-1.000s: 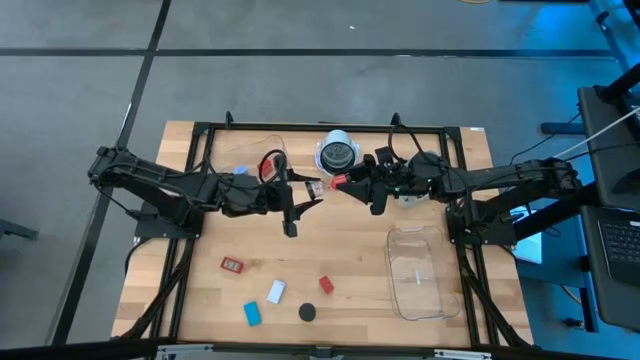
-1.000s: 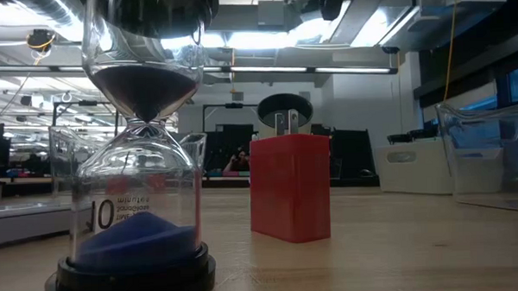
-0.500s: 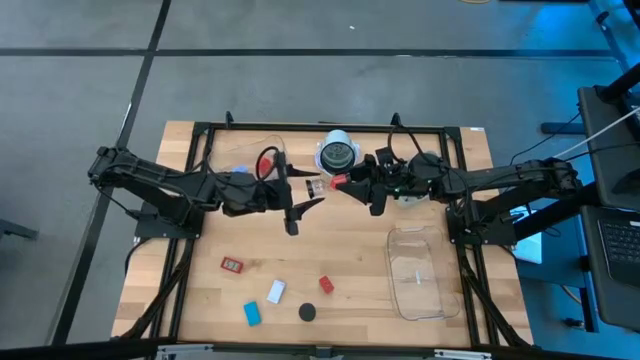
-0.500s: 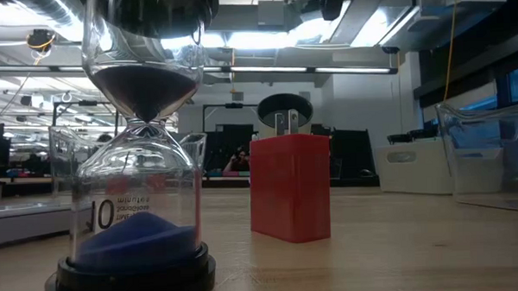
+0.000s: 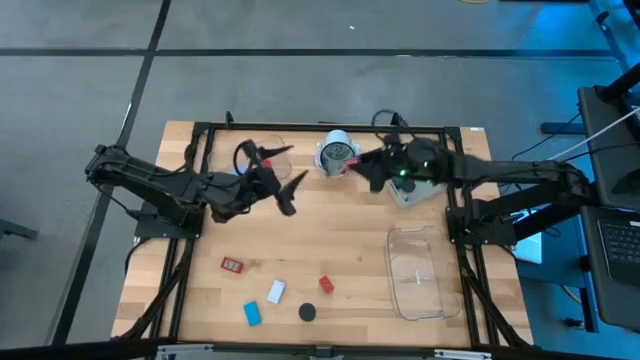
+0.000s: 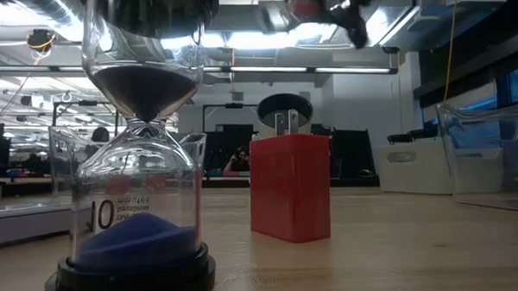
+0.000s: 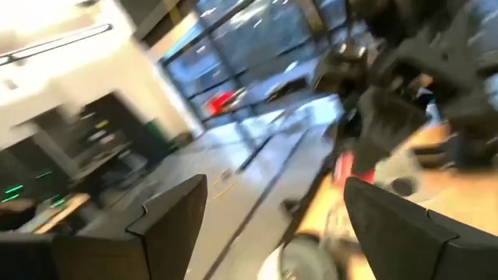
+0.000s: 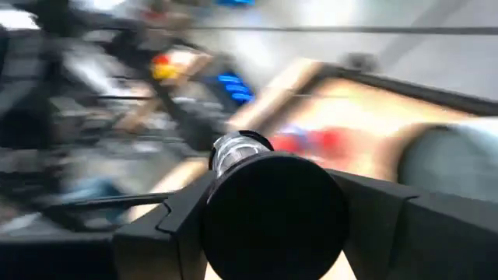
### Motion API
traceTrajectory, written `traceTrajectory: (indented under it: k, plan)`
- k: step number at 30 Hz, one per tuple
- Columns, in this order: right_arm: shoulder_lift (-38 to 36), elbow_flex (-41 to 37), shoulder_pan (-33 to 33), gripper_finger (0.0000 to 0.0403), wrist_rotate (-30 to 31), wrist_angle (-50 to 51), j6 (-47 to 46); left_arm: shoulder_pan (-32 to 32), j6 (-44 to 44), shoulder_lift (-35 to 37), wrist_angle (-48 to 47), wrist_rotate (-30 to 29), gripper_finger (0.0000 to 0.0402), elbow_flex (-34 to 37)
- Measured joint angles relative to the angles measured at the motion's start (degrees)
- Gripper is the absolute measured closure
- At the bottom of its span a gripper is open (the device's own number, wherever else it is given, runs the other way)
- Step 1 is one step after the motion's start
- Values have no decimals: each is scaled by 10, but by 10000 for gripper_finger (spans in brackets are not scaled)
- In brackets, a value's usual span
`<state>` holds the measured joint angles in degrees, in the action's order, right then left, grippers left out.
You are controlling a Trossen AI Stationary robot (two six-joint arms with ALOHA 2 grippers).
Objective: Pick & Place Office items
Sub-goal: Put the red hourglass into the gray bin, then move the blue hourglass to the top middle of the table
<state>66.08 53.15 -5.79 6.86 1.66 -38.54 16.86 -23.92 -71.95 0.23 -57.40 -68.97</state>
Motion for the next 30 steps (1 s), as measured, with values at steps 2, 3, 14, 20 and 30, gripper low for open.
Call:
traceTrajectory:
  k: [2, 3, 14, 20, 30]
  plan:
    - [-14, 36, -15, 191, 49, 114, 0, 4, 10, 3, -24, -41, 102, 0]
    - [-19, 59, -20, 186, 82, 177, 0, 4, 17, 4, -39, -60, 102, 0]
    - [2, 257, -26, 209, 219, 711, -141, -14, 115, 4, -175, -109, 103, 0]
    - [3, 247, -26, 265, 194, 783, -196, -33, 159, 4, -233, -111, 103, 0]
    - [3, 246, -26, 271, 207, 778, -180, -59, 172, 4, -245, -105, 103, 0]
